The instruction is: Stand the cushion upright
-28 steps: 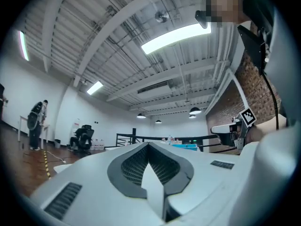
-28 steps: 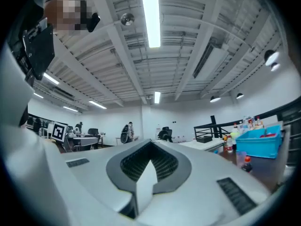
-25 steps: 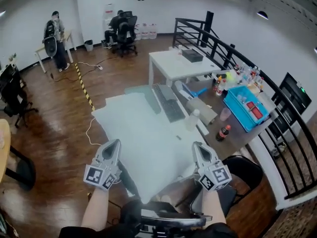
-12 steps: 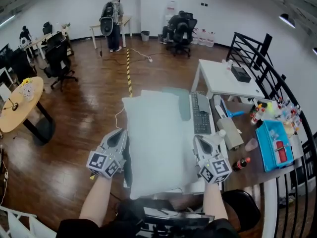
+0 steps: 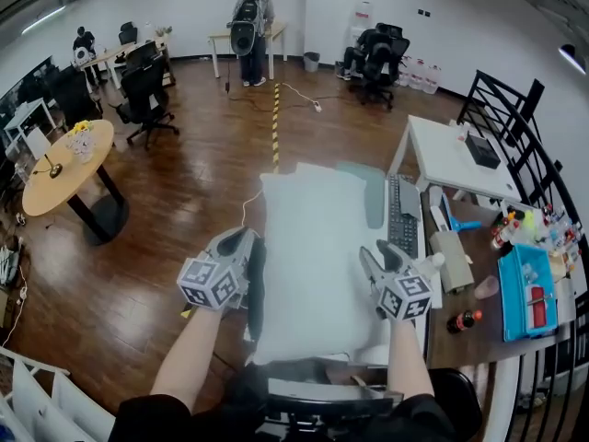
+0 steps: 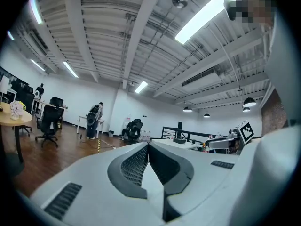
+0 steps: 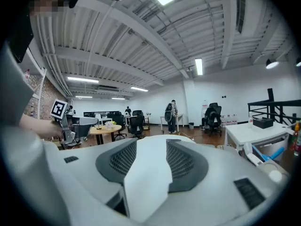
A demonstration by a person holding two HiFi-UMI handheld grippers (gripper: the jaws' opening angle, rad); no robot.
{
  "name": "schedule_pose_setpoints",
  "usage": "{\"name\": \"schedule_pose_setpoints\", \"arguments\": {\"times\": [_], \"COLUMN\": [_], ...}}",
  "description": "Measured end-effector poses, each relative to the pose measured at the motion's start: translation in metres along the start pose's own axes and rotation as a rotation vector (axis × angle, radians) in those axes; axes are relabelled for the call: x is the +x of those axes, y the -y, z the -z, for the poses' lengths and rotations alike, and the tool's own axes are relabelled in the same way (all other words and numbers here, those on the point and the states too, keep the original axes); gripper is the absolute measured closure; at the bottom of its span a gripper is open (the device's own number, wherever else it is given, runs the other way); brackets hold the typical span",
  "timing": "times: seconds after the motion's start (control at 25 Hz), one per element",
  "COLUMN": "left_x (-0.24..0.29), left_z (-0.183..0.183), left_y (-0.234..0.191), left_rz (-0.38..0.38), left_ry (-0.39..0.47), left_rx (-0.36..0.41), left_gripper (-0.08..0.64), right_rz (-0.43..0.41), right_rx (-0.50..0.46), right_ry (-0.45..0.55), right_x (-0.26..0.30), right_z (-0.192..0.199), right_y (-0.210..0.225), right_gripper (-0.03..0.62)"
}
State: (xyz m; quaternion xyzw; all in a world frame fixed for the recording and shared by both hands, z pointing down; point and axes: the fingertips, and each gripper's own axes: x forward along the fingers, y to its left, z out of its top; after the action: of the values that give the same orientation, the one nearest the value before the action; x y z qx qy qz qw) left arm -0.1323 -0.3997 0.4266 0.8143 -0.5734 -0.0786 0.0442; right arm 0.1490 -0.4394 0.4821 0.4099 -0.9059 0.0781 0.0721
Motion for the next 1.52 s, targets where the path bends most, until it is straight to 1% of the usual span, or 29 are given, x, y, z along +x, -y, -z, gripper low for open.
{"name": "schedule_pose_setpoints", "arguments": {"times": [0.12,0.24,0.28,0.32,0.36,0.4,0.48,0.56,0.64,0.72,0.76,0.88,0.96,1.0,1.08,1.24,1.32,1.4,1.44,1.52], "left_x": [0.019,0.034,0.038,0.043,0.048,0.052,0.061,0.069,0.076,0.082,0.084,0.087,0.089,0.09,0.095,0.101,0.101,0.101,0.102,0.102], "left_z": [0.02,0.04,0.047,0.055,0.065,0.074,0.095,0.114,0.13,0.144,0.151,0.179,0.195,0.199,0.202,0.218,0.227,0.233,0.235,0.236], "left_y": [-0.003,-0.012,-0.015,-0.018,-0.021,-0.025,-0.034,-0.043,-0.047,-0.047,-0.047,-0.046,-0.046,-0.046,-0.044,-0.039,-0.037,-0.034,-0.032,-0.03], "left_rz": [0.007,-0.019,-0.031,-0.041,-0.051,-0.061,-0.077,-0.083,-0.08,-0.078,-0.076,-0.065,-0.059,-0.053,-0.038,-0.037,-0.052,-0.051,-0.041,-0.006], "left_ry": [-0.081,-0.122,-0.135,-0.153,-0.174,-0.196,-0.243,-0.291,-0.325,-0.357,-0.379,-0.455,-0.492,-0.503,-0.512,-0.543,-0.558,-0.562,-0.561,-0.557], "left_rx": [-0.037,-0.098,-0.122,-0.149,-0.178,-0.21,-0.28,-0.334,-0.365,-0.374,-0.382,-0.437,-0.457,-0.457,-0.472,-0.549,-0.571,-0.6,-0.625,-0.679], "left_gripper": [0.557,0.555,0.517,0.441,0.385,0.358,0.274,0.213,0.182,0.178,0.177,0.135,0.088,0.071,0.071,0.067,0.067,0.067,0.067,0.067], "right_rz": [0.008,0.016,0.02,0.023,0.025,0.025,0.022,0.017,0.005,-0.022,-0.038,-0.062,-0.062,-0.06,-0.055,-0.058,-0.088,-0.148,-0.179,-0.217], "right_rx": [0.013,0.023,0.027,0.033,0.039,0.046,0.067,0.114,0.175,0.228,0.245,0.284,0.3,0.301,0.301,0.324,0.365,0.428,0.454,0.474], "right_ry": [-0.055,-0.095,-0.107,-0.12,-0.134,-0.151,-0.189,-0.226,-0.265,-0.304,-0.321,-0.377,-0.408,-0.42,-0.438,-0.486,-0.511,-0.506,-0.49,-0.455], "right_x": [0.014,0.029,0.033,0.037,0.04,0.045,0.055,0.066,0.076,0.087,0.093,0.106,0.11,0.111,0.115,0.122,0.126,0.128,0.127,0.126], "right_z": [0.015,0.026,0.029,0.032,0.035,0.039,0.048,0.056,0.067,0.077,0.081,0.095,0.105,0.11,0.117,0.137,0.147,0.15,0.148,0.14], "right_y": [0.009,0.019,0.023,0.027,0.031,0.036,0.046,0.055,0.064,0.068,0.067,0.064,0.066,0.067,0.067,0.067,0.06,0.05,0.045,0.036], "right_gripper": [0.394,0.394,0.394,0.394,0.393,0.377,0.324,0.267,0.209,0.159,0.134,0.064,0.032,0.031,0.031,0.031,0.031,0.035,0.067,0.089]}}
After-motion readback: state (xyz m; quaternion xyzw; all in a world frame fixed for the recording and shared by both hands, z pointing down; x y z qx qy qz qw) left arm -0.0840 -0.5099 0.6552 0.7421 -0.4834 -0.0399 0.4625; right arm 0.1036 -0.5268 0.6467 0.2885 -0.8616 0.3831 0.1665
